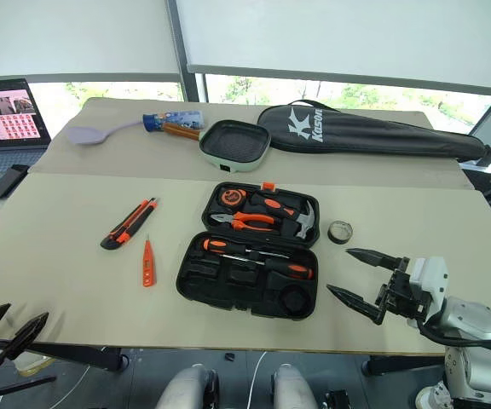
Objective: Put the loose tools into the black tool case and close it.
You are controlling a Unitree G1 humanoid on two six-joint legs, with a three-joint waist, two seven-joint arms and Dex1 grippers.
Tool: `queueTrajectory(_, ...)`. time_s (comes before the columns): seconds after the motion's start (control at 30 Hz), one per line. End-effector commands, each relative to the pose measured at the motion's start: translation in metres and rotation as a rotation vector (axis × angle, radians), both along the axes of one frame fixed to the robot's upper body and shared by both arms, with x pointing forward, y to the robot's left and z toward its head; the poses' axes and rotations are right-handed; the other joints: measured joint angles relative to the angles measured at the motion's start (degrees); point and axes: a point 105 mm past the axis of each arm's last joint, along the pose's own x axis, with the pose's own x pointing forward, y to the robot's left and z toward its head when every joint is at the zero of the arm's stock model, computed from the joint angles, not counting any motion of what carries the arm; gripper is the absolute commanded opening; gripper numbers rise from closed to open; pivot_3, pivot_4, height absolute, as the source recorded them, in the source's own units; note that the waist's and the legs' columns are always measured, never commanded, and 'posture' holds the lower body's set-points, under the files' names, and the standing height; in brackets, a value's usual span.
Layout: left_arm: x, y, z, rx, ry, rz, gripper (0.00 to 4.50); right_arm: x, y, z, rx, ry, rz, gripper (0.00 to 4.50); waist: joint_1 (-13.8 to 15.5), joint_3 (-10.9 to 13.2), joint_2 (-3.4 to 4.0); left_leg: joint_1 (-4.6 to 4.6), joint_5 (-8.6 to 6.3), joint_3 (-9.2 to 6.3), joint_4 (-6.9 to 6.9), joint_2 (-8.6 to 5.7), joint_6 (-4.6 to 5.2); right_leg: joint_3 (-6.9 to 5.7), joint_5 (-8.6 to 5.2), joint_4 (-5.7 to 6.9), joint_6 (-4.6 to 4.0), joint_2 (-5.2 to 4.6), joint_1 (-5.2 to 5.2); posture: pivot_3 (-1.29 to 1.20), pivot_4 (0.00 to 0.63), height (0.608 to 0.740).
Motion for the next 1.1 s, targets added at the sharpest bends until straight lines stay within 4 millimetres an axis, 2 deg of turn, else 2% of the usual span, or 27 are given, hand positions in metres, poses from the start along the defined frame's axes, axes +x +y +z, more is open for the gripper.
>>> queueTrajectory(0.03,0.029,-0.042,0.023,-0.043,0.030,-0.116,4.50,-0.002,0.020,0.038,0.018,-0.116,0.088,4.48,0.04,0.01,0.03,0.00,0.00,-0.03,0.00,0.01,-0.01,0.01,0.01,0.02,0.01,-0.02,0.00,0.00,0.150,0.740)
queueTrajectory(0.13,0.052,-0.072,0.022,0.001,0.152,-0.137,4.50,-0.001,0.035,0.055,0.010,-0.130,0.178,4.48,0.20,0.06,0.09,-0.02,0.01,-0.23,0.00,0.00,-0.01,0.05,0.04,0.05,0.05,-0.03,0.00,0.00,0.150,0.740)
queueTrajectory(0.2,0.063,-0.085,0.020,0.007,0.194,-0.101,4.50,0.001,0.040,0.060,0.007,-0.130,0.208,4.48,0.08,0.04,0.06,0.00,0.02,-0.30,0.01,-0.05,-0.02,0.07,0.06,0.04,0.08,-0.01,0.03,0.00,0.150,0.740)
queueTrajectory(0.3,0.079,-0.118,0.014,-0.037,0.241,-0.073,4.50,0.006,0.048,0.064,-0.004,-0.131,0.250,4.48,-0.10,0.04,0.05,-0.04,0.01,-0.43,-0.03,-0.14,-0.02,0.09,0.09,0.03,0.12,0.02,0.05,0.00,0.150,0.740)
queueTrajectory(0.5,0.089,-0.143,-0.003,-0.033,0.307,0.011,4.50,0.008,0.049,0.062,-0.015,-0.118,0.265,4.48,0.08,0.06,0.03,-0.16,0.00,-0.58,-0.09,-0.19,-0.04,0.07,0.09,0.02,0.12,0.06,0.01,0.00,0.150,0.740)
queueTrajectory(0.6,0.083,-0.156,-0.017,-0.003,0.377,0.002,4.50,0.007,0.050,0.062,-0.023,-0.111,0.264,4.48,0.09,0.05,0.04,-0.06,0.00,-0.59,-0.09,-0.24,-0.04,0.09,0.09,0.03,0.12,0.04,0.10,0.00,0.150,0.740)
queueTrajectory(0.7,0.077,-0.155,-0.024,0.023,0.411,0.007,3.75,0.007,0.050,0.064,-0.027,-0.107,0.258,4.50,0.07,0.04,0.06,0.17,0.00,-0.60,-0.09,-0.26,-0.05,0.08,0.08,-0.02,0.13,0.04,0.37,0.00,0.150,0.740)
queueTrajectory(0.9,0.077,-0.146,-0.024,0.034,0.398,0.035,1.54,0.008,0.051,0.065,-0.040,-0.095,0.253,4.50,0.07,0.04,0.06,0.35,-0.01,-0.59,-0.13,-0.26,-0.05,0.08,0.07,-0.09,0.13,0.03,0.56,0.00,0.150,0.740)
queueTrajectory(0.97,0.080,-0.141,-0.018,0.017,0.353,0.040,0.78,0.008,0.052,0.065,-0.041,-0.092,0.249,4.50,0.08,0.04,0.06,0.35,-0.01,-0.59,-0.13,-0.27,-0.05,0.08,0.07,-0.10,0.13,0.03,0.56,0.00,0.150,0.740)
queueTrajectory(1.0,0.079,-0.136,-0.015,0.014,0.342,0.039,0.53,0.008,0.051,0.064,-0.039,-0.090,0.244,4.50,0.08,0.04,0.06,0.34,-0.01,-0.59,-0.13,-0.27,-0.05,0.08,0.07,-0.11,0.12,0.03,0.56,0.00,0.150,0.740)
queueTrajectory(1.1,0.081,-0.131,0.001,-0.009,0.244,-0.027,0.45,0.008,0.052,0.063,-0.035,-0.082,0.237,4.50,0.02,0.04,0.06,0.33,-0.01,-0.59,-0.14,-0.25,-0.05,0.07,0.06,-0.13,0.11,0.03,0.54,0.00,0.150,0.740)
